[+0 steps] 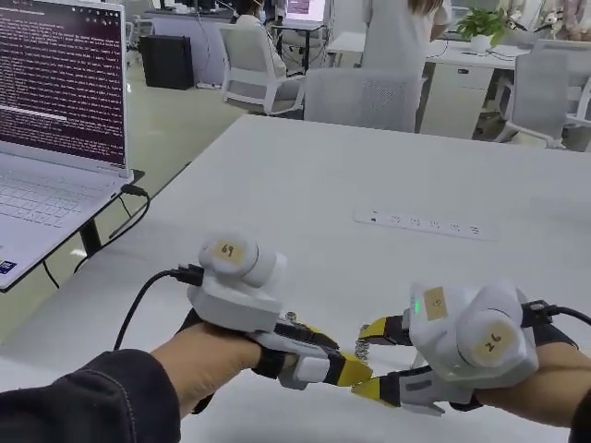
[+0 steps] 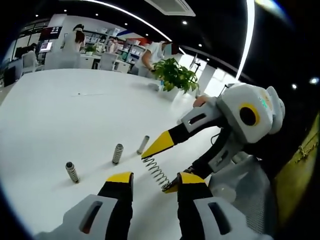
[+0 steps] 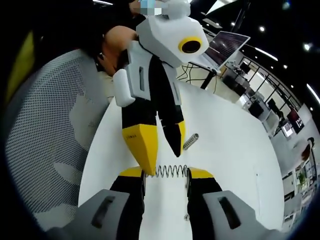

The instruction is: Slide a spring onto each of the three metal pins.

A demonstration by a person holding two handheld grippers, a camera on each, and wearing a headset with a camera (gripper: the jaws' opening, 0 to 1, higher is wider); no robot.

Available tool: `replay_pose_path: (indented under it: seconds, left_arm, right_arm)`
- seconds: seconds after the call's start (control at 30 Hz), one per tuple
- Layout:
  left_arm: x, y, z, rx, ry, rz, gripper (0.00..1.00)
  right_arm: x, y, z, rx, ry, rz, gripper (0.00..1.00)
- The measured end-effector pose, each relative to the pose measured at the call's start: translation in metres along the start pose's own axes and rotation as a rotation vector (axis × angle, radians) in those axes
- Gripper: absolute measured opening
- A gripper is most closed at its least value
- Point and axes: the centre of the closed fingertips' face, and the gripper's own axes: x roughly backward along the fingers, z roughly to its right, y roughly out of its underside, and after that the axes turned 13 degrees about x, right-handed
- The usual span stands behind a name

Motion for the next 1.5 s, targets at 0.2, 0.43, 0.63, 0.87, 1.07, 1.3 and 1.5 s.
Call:
replay_pose_path:
  seconds: [0.2, 0.43, 0.63, 0.87, 1.07, 1.3, 1.5]
  left_arm:
    - [-0.002, 0.003, -0.006, 0.021, -0.028, -0.013, 0.21]
    - [-0.003, 0.003, -0.007, 0.056, -0.026, -0.015, 0.18]
    - [-0.003, 0.003, -0.007, 0.078, -0.017, -0.016, 0.14]
    - [-0.003, 0.003, -0.004, 0.105, 0.006, -0.018, 0.08]
    - [-0.003, 0.004, -0.002, 0.115, 0.017, -0.024, 0.05]
    - [-0.001, 0.006, -0.003, 0.104, 0.014, -0.034, 0.04]
    - [0.001, 0.007, -0.006, 0.074, -0.004, -0.04, 0.03]
  right_arm:
    - [0.0, -0.006, 0.001, 0.02, 0.008, 0.013, 0.3]
    - [-0.001, -0.009, 0.003, 0.042, 0.019, 0.016, 0.3]
    - [-0.003, -0.011, 0.004, 0.068, 0.033, 0.012, 0.3]
    - [-0.003, -0.013, 0.006, 0.094, 0.05, 0.011, 0.3]
    - [-0.004, -0.013, 0.007, 0.101, 0.054, 0.01, 0.3]
    - [-0.006, -0.014, 0.005, 0.111, 0.048, 0.01, 0.31]
    - [-0.003, -0.016, 0.006, 0.073, 0.034, 0.024, 0.31]
